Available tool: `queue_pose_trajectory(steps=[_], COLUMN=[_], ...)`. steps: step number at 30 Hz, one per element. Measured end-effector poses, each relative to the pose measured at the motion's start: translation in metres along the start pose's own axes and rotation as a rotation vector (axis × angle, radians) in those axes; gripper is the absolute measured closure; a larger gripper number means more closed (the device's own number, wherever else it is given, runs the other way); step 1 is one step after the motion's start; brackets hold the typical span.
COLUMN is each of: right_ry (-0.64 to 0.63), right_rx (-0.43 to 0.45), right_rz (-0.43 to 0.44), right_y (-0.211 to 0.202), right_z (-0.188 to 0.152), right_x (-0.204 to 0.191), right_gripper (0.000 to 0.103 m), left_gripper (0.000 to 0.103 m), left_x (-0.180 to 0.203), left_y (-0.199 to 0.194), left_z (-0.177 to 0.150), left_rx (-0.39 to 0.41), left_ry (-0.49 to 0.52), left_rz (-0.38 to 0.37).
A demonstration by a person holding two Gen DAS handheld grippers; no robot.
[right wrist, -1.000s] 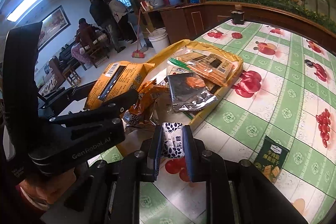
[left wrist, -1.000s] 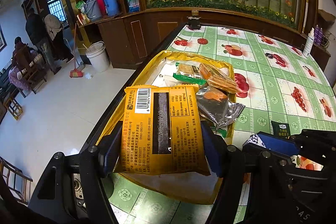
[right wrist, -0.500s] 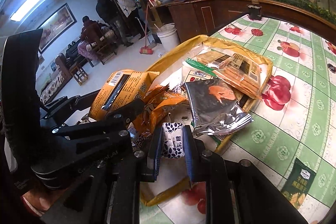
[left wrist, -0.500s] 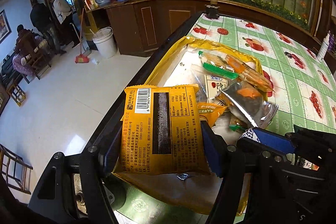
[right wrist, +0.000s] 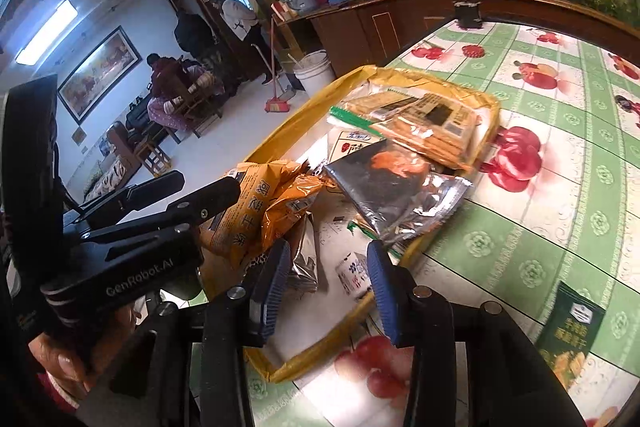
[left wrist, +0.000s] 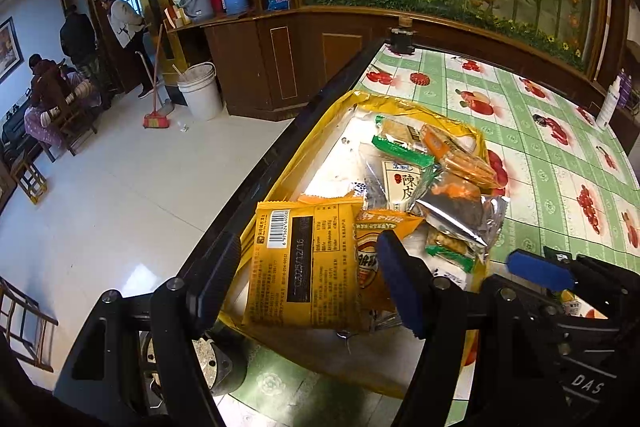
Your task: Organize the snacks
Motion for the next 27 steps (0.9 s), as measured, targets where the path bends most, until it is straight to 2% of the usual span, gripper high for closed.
queue_pose_trajectory(steps=[2, 7, 15, 23, 27], right_ry=[0.006, 0.076, 0.228, 0.296, 0.309], right_rx=[0.016, 0.063, 0.141, 0.193, 0.21], right_rz=[-0.027, -0.105, -0.202, -0.227, -0.221], right_y=[-0.014, -0.057, -0.121, -0.162, -0.172], right_z=[-0.005, -0.028, -0.07, -0.101, -0.109], right_x=[0.007, 0.04, 0.095, 0.12, 0.125], right_gripper=[0.053, 0.053, 0.05, 0.05, 0.049], left_gripper=[0.033, 0.033, 0.033, 0.033, 0.033], left_x=[0.003, 0.02, 0.087, 0.164, 0.188], left_y=[-0.005, -0.022, -0.055, -0.069, -0.061], left_z=[0.001, -0.002, -0.018, -0.046, -0.056], left_rx=[0.008, 0.021, 0.033, -0.008, -0.04], left_ry=[0.001, 0.025, 0.162, 0.276, 0.3], left_rz=[-0.01, -0.072, -0.221, -0.357, -0.378])
Point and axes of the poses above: each gripper's, at about its wrist camera, not at the fingertips, and y roughly the way its jaws point, x to its right, z to its top, the point moved 2 cm from there along y, roughly the way its jaws point, and after that the axes turned 8 degrees about z, right-handed, at the moved point
